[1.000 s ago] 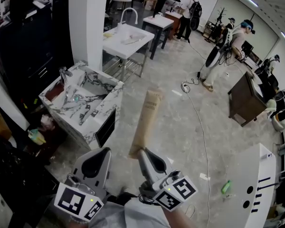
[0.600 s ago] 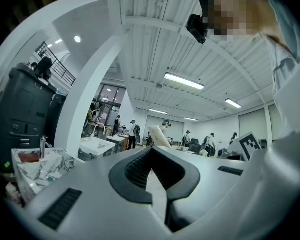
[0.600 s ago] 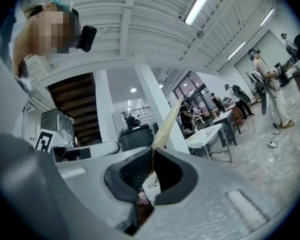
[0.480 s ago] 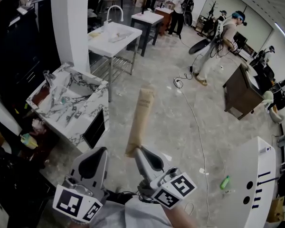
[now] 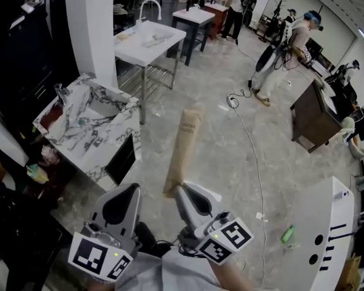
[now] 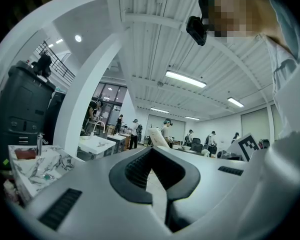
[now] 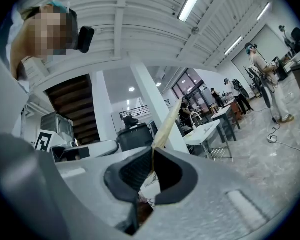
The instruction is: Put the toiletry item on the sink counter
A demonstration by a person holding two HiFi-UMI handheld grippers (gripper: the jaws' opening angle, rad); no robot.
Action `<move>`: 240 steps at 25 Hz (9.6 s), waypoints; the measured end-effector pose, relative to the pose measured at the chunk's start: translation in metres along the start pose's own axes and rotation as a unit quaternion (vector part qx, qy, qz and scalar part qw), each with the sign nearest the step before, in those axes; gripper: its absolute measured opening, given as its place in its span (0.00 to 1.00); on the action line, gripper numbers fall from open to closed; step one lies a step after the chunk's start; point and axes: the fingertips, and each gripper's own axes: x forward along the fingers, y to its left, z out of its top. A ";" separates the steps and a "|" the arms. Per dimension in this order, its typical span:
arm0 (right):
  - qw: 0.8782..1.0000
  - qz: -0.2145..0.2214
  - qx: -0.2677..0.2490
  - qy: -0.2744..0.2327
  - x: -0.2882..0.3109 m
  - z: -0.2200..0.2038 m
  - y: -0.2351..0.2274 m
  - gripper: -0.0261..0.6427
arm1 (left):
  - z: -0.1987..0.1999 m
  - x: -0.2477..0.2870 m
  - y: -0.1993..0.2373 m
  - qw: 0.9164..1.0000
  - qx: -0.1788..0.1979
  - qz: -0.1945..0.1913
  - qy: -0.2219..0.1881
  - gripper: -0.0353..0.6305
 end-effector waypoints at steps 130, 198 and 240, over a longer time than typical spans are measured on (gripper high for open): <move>0.908 0.373 -0.011 0.188 0.625 0.038 -0.182 0.05 | 0.061 0.308 0.466 0.907 0.005 0.418 -0.048 0.06; 0.656 0.559 -0.253 0.440 0.789 -0.235 -0.156 0.05 | 0.030 0.215 0.519 0.787 -0.038 0.614 -0.041 0.06; 0.765 0.417 -0.296 0.392 0.849 -0.242 -0.159 0.18 | 0.024 0.189 0.516 0.801 -0.044 0.596 -0.042 0.06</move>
